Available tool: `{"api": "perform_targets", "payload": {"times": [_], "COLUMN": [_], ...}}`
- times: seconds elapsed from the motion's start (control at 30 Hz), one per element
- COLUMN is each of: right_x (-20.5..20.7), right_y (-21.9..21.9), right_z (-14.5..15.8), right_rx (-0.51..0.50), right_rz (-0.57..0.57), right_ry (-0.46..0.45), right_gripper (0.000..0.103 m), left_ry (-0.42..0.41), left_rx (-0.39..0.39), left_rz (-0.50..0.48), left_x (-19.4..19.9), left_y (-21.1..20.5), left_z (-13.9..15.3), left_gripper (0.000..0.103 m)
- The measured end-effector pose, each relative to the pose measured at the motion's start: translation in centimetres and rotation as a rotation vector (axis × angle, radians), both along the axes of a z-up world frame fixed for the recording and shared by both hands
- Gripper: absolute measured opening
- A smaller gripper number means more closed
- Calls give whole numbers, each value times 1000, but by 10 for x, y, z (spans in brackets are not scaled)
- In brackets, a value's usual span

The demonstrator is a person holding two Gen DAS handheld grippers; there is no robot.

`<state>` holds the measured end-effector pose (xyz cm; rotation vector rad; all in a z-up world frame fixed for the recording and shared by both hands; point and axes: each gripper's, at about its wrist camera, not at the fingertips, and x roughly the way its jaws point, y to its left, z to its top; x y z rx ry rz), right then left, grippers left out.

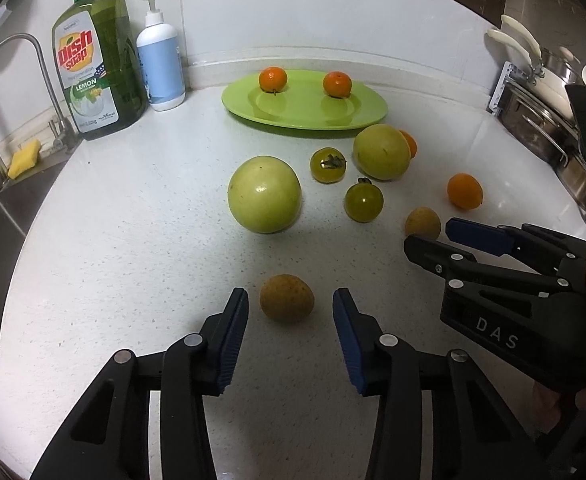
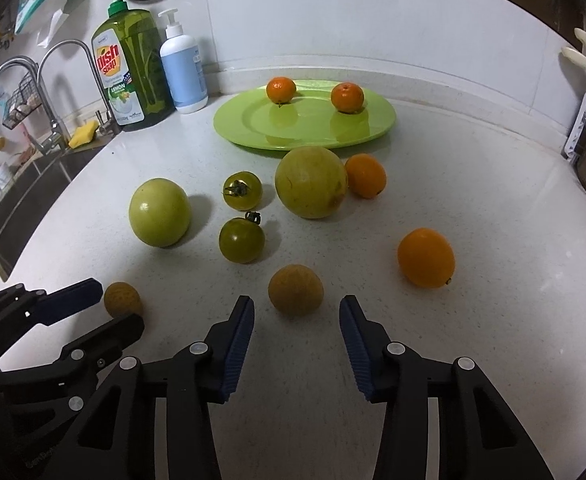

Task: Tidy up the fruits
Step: 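Grasp a small brown fruit with the right tool while the left tool grasps another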

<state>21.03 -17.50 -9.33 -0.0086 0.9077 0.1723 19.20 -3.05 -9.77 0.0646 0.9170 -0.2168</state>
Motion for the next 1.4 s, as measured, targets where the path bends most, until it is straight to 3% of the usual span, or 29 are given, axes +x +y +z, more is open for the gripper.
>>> {"api": "perform_targets", "payload": {"times": [0.4, 0.5, 0.93, 1.4], "right_x": [10, 11, 5, -9], "right_y": [0, 2, 6, 9], "right_z": [-3, -3, 5, 43], "right_rx": [-9, -19, -1, 7], "right_rz": [2, 7, 23, 6], "right_ry": [15, 11, 3, -70], "right_gripper": [35, 31, 30, 30], "left_ry": [32, 38, -5, -98], "left_rx": [-7, -20, -33, -44], "left_rz": [-10, -9, -13, -64], "left_x": [7, 9, 11, 5], "left_y": [0, 1, 2, 7], "left_z": [-8, -8, 6, 45], "left_gripper": [29, 29, 29, 29]}}
